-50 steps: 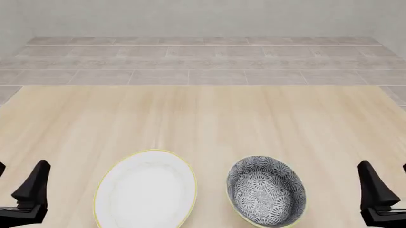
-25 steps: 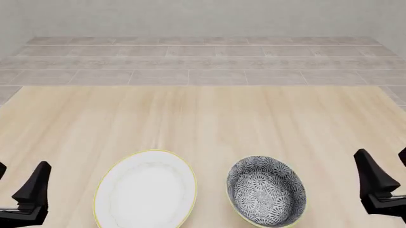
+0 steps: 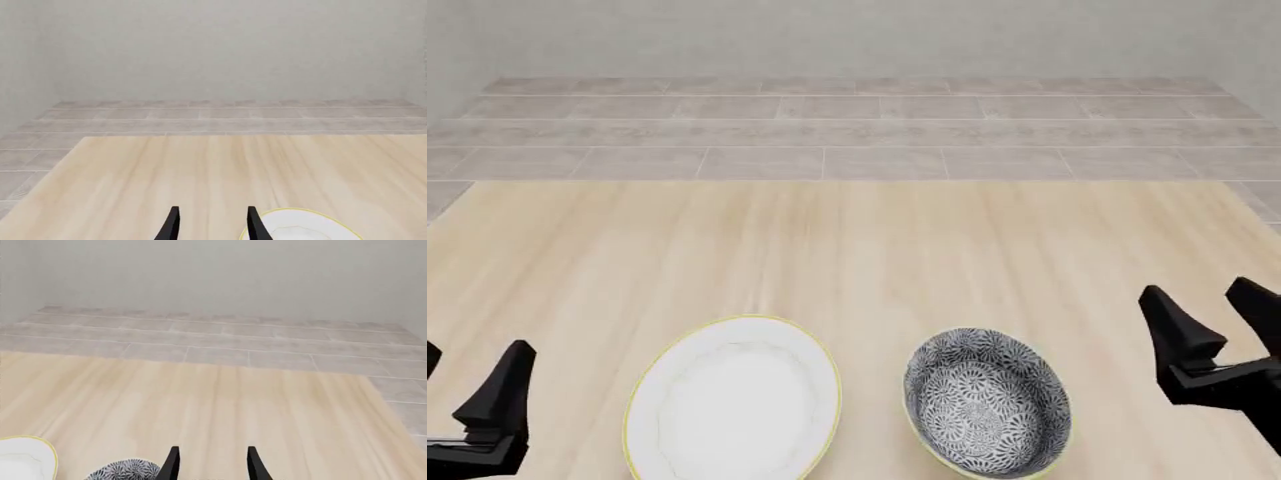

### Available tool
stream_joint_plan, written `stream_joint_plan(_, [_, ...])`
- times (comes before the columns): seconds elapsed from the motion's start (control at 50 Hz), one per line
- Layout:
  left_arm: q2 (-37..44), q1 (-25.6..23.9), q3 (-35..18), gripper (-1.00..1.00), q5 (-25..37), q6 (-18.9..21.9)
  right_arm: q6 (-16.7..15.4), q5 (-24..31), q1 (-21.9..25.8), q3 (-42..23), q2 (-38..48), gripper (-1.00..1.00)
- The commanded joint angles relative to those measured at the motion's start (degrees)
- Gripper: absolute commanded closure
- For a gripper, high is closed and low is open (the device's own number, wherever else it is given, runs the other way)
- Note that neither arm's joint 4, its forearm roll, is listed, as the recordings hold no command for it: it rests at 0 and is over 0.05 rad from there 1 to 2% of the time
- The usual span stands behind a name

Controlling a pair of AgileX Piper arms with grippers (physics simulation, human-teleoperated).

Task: Put the bowl on the plate.

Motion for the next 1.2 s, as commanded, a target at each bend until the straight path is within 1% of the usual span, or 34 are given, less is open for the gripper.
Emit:
stream_joint_plan(0.02, [-0.2,0.1,0.0,-1.0,0.1,0.1,-0.3,-1.5,1.0,-1.5,5.9,-1.0])
stream_joint_plan(0.14, [0.0,0.0,0.0,-1.0,-0.2,0.3,-1.1,-1.0,1.0,-2.5,7.4,-1.0])
stream_joint_plan(0.28, [0.0,0.0,0.0,-1.0,-0.3,0.2,-2.5,-1.4,0.7,-3.4,11.1,-1.0])
stream_joint_plan(0.46, [0.8,0.1,0.0,-1.0,-1.1,0.1,-3.1,0.2,1.6,-4.4,12.1,-1.0])
stream_joint_plan(0.52, [2.0,0.1,0.0,-1.0,-2.4,0.2,-4.3,0.0,1.5,-4.3,13.3,-1.0])
stream_joint_plan(0.6, [4.1,0.2,0.0,-1.0,-4.5,0.1,-4.8,0.5,1.6,-4.7,13.7,-1.0])
stream_joint_plan(0.72, [4.6,0.2,0.0,-1.0,-5.1,0.2,-5.5,1.5,1.8,-5.3,13.9,-1.0])
stream_joint_plan(0.9, [4.6,0.2,0.0,-1.0,-5.1,0.1,-5.8,2.4,2.7,-5.7,14.7,-1.0])
stream_joint_plan(0.98, [4.8,0.2,-0.1,-1.0,-5.3,0.1,-5.7,2.6,3.3,-5.9,15.2,-1.0])
stream_joint_plan(1.04, [5.2,0.2,-0.1,-1.0,-5.7,0.1,-5.0,2.9,4.3,-6.0,15.7,-1.0])
stream_joint_plan(1.2, [5.6,0.3,-0.1,-1.0,-6.1,0.1,-5.0,2.9,5.4,-5.9,16.3,-1.0])
